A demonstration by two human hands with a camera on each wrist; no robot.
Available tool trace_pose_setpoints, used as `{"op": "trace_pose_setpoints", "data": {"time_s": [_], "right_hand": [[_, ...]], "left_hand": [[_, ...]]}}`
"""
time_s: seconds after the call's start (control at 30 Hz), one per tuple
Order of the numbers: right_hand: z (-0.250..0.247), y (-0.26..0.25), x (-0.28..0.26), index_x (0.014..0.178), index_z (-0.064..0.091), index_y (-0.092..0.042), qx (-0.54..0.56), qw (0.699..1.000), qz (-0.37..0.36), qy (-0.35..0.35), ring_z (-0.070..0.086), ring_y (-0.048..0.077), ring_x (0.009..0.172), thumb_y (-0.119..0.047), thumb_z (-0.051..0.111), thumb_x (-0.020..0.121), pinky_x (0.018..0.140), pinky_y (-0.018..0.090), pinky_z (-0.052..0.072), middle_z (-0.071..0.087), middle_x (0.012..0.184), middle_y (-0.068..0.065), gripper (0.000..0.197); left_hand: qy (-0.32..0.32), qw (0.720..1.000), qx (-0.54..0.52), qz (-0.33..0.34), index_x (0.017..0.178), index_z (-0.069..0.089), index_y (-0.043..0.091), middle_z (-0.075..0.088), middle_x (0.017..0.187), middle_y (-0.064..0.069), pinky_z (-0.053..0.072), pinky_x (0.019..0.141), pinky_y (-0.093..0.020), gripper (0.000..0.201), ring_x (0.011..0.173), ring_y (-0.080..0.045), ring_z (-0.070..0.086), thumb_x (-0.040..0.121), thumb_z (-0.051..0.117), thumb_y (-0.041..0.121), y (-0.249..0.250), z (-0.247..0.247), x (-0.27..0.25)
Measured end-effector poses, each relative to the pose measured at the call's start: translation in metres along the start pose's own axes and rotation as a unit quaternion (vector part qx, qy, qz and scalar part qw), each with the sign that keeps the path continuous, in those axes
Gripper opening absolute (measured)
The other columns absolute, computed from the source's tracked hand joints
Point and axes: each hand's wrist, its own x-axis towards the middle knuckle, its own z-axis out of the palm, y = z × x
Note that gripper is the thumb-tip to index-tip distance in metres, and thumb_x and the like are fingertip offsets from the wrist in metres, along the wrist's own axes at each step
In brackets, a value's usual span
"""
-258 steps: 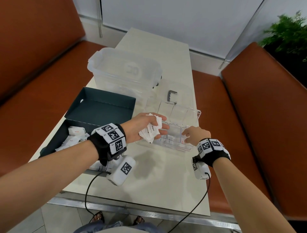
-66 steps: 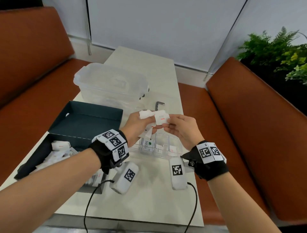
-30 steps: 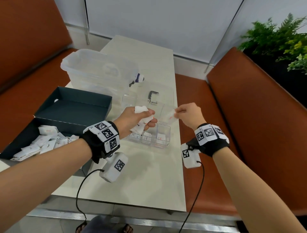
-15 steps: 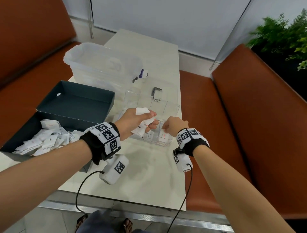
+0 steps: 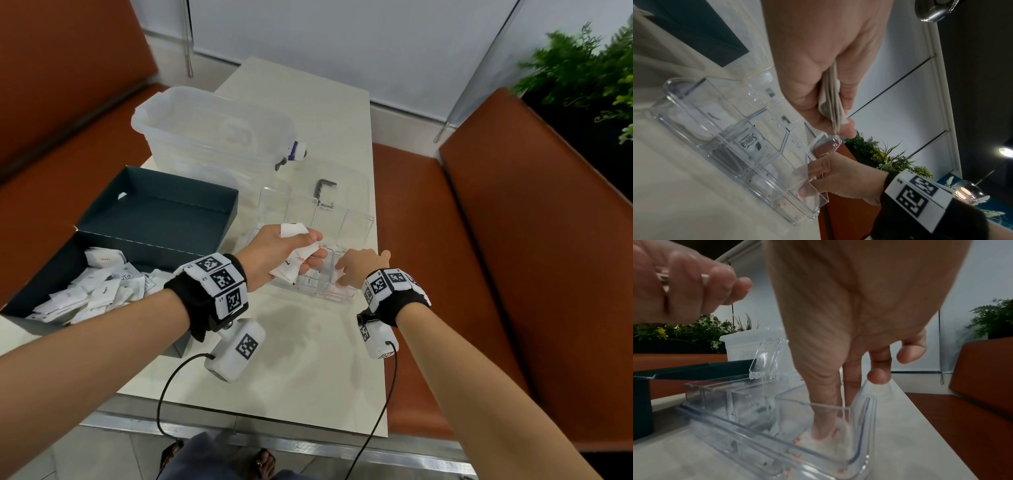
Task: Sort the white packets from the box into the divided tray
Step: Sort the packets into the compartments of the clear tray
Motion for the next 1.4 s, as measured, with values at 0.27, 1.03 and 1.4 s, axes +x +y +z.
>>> {"op": "trace_pose_setpoints", "data": {"time_s": [0.27,1.03,1.4], "right_hand": [[0.001,0.001,-0.005,0.121,0.058,-0.037,0.026,0.999,-0.020,-0.002,0.054,0.021,0.114,-0.039,0.065,0.086,0.102,0.047,0.022,0.061,0.120,-0.009,0.036],[-0.056,-0.013,-0.055,0.106,0.067,-0.033,0.295,0.928,-0.082,0.213,0.053,0.007,0.087,-0.037,0.059,0.092,0.085,0.036,0.032,0.066,0.092,-0.015,0.017],[-0.062,-0.045,-0.070,0.087,0.070,-0.011,0.537,0.818,-0.049,0.200,0.060,0.008,0.057,-0.013,0.068,0.086,0.062,0.023,0.055,0.066,0.070,0.002,0.003]], "left_hand": [[0.008,1.000,0.004,-0.011,0.112,0.063,0.000,0.070,0.102,-0.024,0.054,0.057,-0.024,0.023,0.079,-0.026,0.069,0.093,0.063,0.014,0.003,-0.003,0.000],[-0.026,0.991,-0.096,-0.093,0.121,0.051,-0.001,0.066,0.105,-0.024,0.054,0.059,-0.028,0.030,0.080,-0.030,0.065,0.097,0.034,0.006,0.019,-0.014,-0.009],[-0.009,0.999,-0.024,-0.028,0.125,0.056,-0.001,0.071,0.107,-0.022,0.057,0.057,-0.026,0.029,0.079,-0.023,0.073,0.099,0.051,0.010,0.025,-0.023,-0.010]]}}
